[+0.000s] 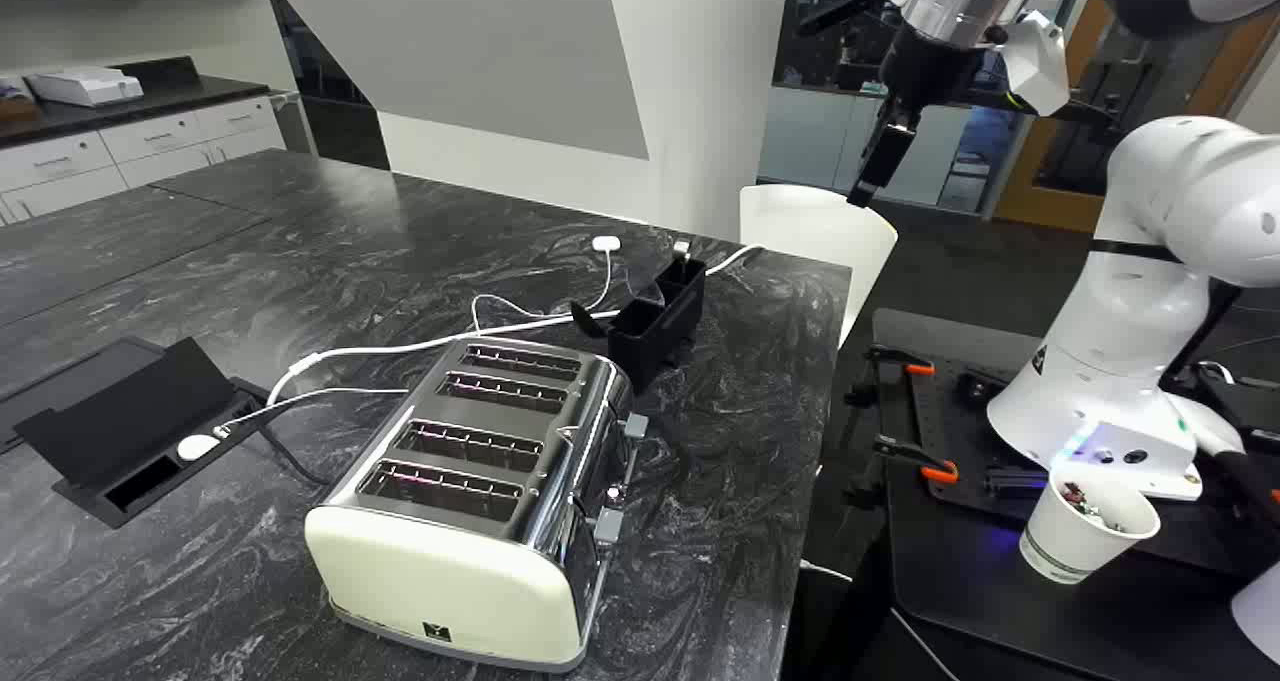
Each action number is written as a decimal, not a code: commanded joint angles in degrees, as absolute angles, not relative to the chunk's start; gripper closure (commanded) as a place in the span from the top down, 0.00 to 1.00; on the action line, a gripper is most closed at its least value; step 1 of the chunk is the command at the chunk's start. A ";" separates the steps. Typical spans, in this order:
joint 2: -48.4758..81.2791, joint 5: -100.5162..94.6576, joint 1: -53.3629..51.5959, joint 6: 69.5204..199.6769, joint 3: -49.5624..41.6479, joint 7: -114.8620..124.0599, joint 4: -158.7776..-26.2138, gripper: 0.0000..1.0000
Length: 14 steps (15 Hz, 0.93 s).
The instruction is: Push down the right toaster lever
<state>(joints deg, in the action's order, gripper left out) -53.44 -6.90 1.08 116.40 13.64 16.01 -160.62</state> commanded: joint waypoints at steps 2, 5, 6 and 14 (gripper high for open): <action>-53.24 -7.38 0.51 116.18 13.14 16.42 -160.63 1.00; -53.16 -7.38 0.51 116.18 13.13 16.42 -160.64 1.00; -53.16 -7.38 0.51 116.18 13.14 16.42 -160.64 1.00; -52.41 -2.50 -6.17 123.48 13.59 14.17 -158.77 1.00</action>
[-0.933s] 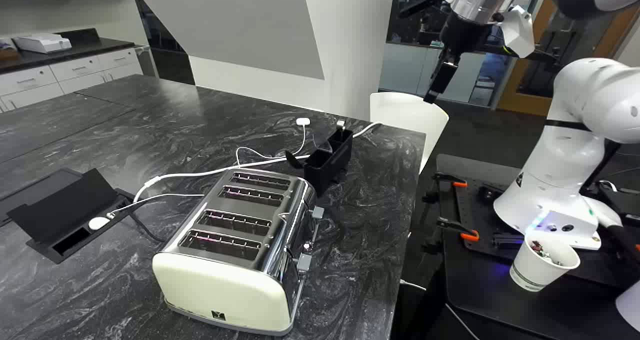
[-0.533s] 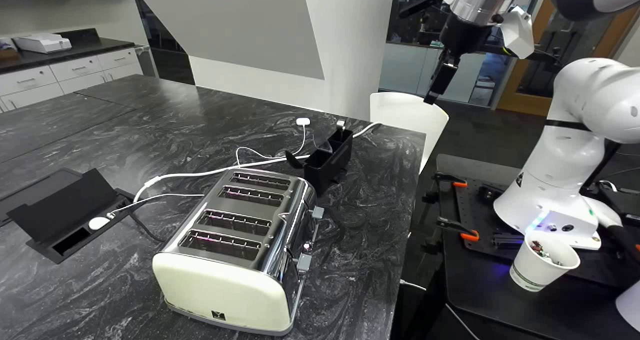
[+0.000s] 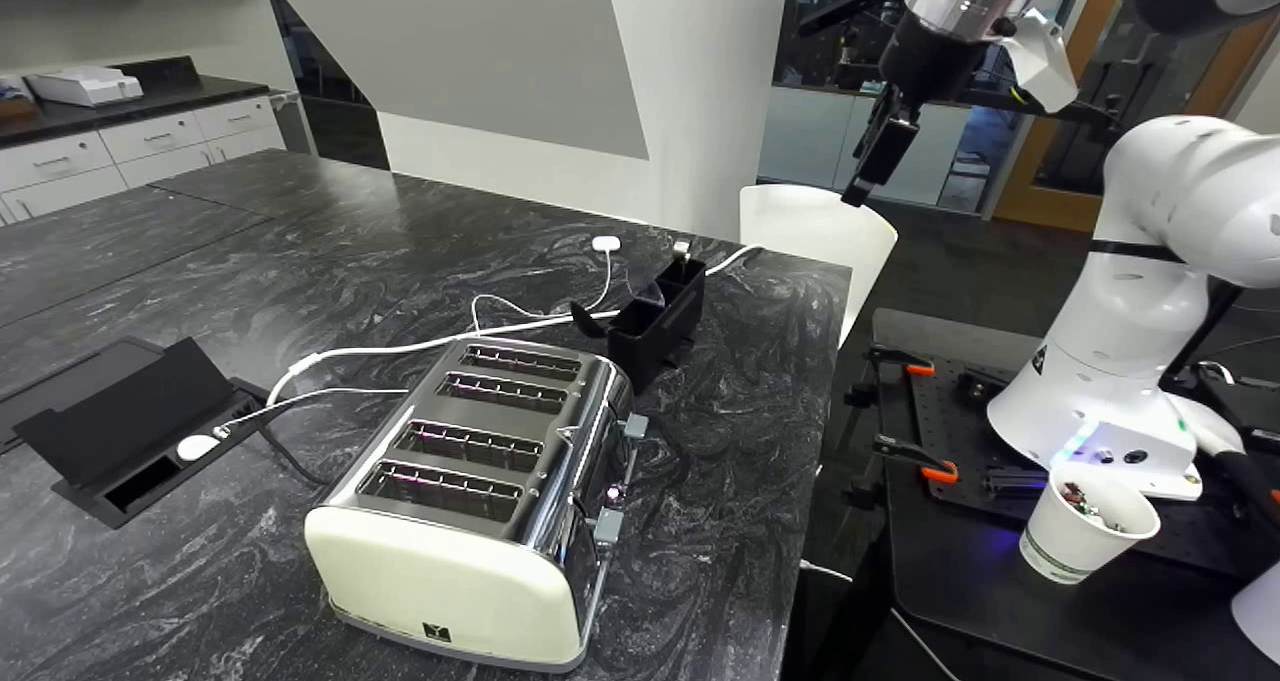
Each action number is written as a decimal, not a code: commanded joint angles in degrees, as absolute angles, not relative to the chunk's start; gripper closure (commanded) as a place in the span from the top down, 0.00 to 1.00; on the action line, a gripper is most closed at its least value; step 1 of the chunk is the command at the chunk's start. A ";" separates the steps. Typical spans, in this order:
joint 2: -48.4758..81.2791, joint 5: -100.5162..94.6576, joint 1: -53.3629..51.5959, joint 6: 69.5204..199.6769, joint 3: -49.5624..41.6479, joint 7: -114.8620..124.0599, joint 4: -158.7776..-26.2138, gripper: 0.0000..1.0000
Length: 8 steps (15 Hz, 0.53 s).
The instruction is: Push down the right toaster lever
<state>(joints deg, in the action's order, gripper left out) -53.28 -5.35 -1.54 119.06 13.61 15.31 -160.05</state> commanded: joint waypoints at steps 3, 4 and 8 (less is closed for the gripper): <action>-48.47 0.92 -11.36 130.46 14.33 11.63 -157.03 1.00; -46.11 1.17 -12.18 133.71 15.11 10.99 -156.59 1.00; -35.94 1.12 -13.09 144.42 16.32 10.60 -154.90 1.00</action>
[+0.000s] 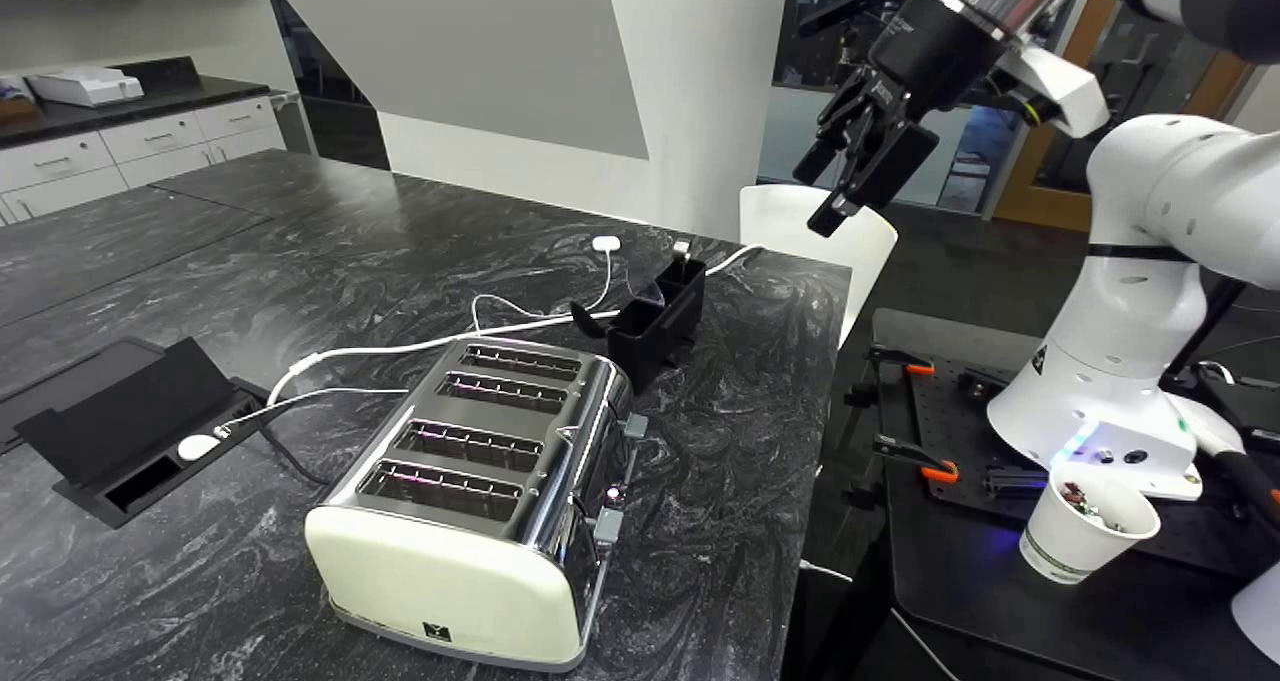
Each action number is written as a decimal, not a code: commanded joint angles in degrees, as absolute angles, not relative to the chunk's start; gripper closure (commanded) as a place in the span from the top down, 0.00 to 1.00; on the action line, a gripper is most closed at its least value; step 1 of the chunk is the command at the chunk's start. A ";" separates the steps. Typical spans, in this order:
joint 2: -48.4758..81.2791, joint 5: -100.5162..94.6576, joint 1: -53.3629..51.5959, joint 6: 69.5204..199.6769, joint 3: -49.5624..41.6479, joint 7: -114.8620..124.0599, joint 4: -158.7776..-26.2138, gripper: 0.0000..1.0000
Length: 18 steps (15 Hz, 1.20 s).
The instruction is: Push down the right toaster lever
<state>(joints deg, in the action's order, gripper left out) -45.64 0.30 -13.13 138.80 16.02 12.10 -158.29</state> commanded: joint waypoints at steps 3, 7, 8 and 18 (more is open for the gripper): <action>-27.52 -0.56 -11.28 145.54 18.71 12.99 -151.28 0.86; -18.63 -3.70 -9.77 144.27 20.81 15.53 -145.94 0.49; -16.81 -4.54 -9.70 144.60 20.92 16.18 -144.99 0.43; -2.83 -11.66 -10.17 154.11 19.64 26.49 -142.23 0.00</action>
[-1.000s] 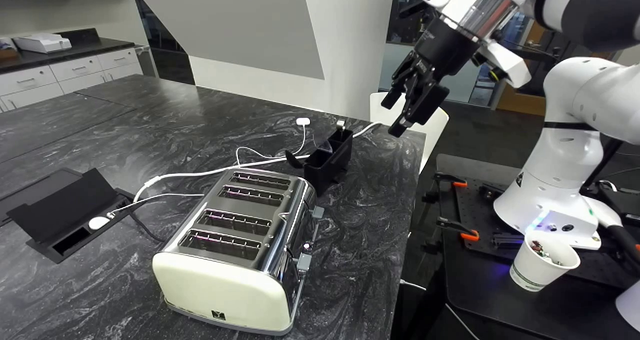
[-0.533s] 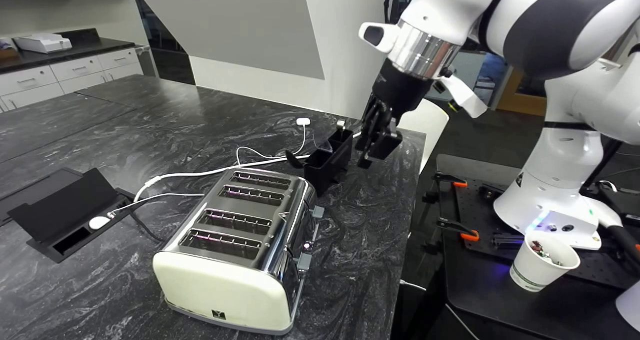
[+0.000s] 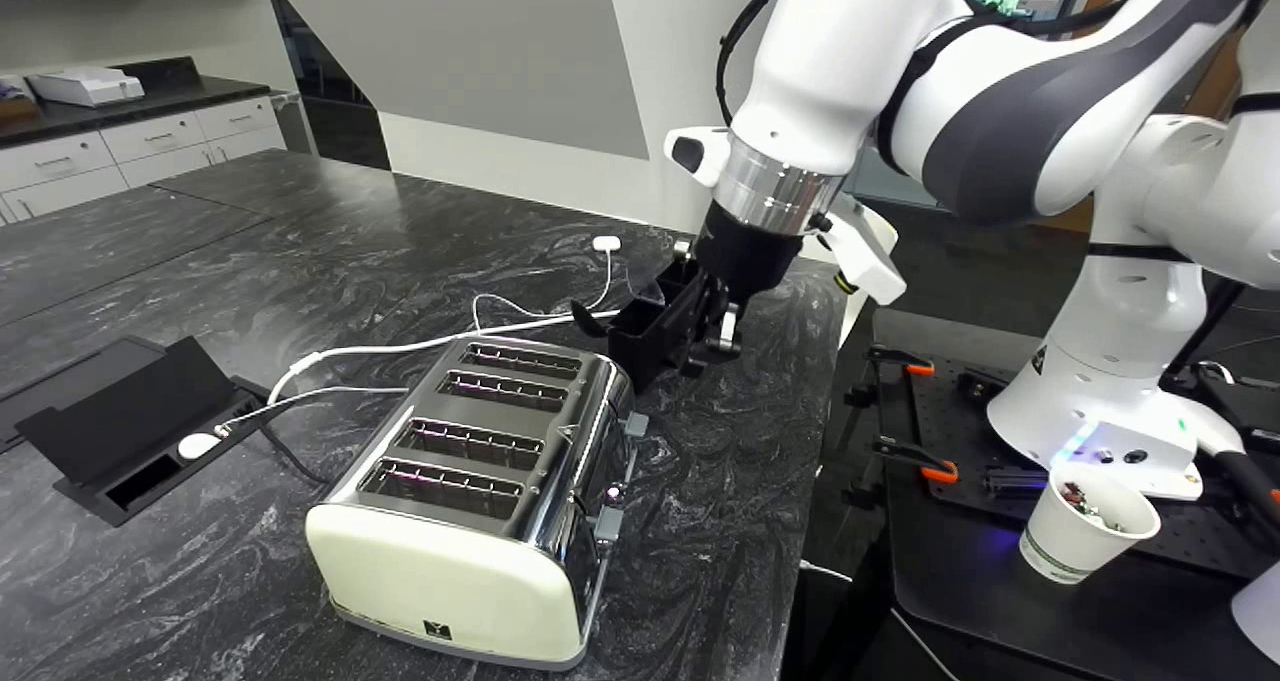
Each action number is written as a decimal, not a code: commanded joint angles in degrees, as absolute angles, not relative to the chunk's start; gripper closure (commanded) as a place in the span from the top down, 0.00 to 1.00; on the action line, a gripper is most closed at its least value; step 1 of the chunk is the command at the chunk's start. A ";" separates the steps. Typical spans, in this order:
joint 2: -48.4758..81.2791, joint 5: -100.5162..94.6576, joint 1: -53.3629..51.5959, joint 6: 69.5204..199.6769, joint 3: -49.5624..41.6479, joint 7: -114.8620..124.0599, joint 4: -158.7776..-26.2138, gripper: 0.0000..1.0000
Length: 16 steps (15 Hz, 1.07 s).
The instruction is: Push down the right toaster lever
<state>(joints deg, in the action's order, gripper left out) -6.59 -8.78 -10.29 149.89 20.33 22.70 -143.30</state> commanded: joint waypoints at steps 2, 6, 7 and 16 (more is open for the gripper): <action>-0.67 -13.08 -10.38 157.45 18.68 28.28 -142.38 0.00; 2.84 -17.03 -9.24 160.10 18.54 32.69 -142.19 0.00; 3.48 -18.33 -9.21 160.51 18.24 33.88 -142.12 0.00; 7.40 -24.39 -9.64 161.55 15.76 40.08 -139.92 0.00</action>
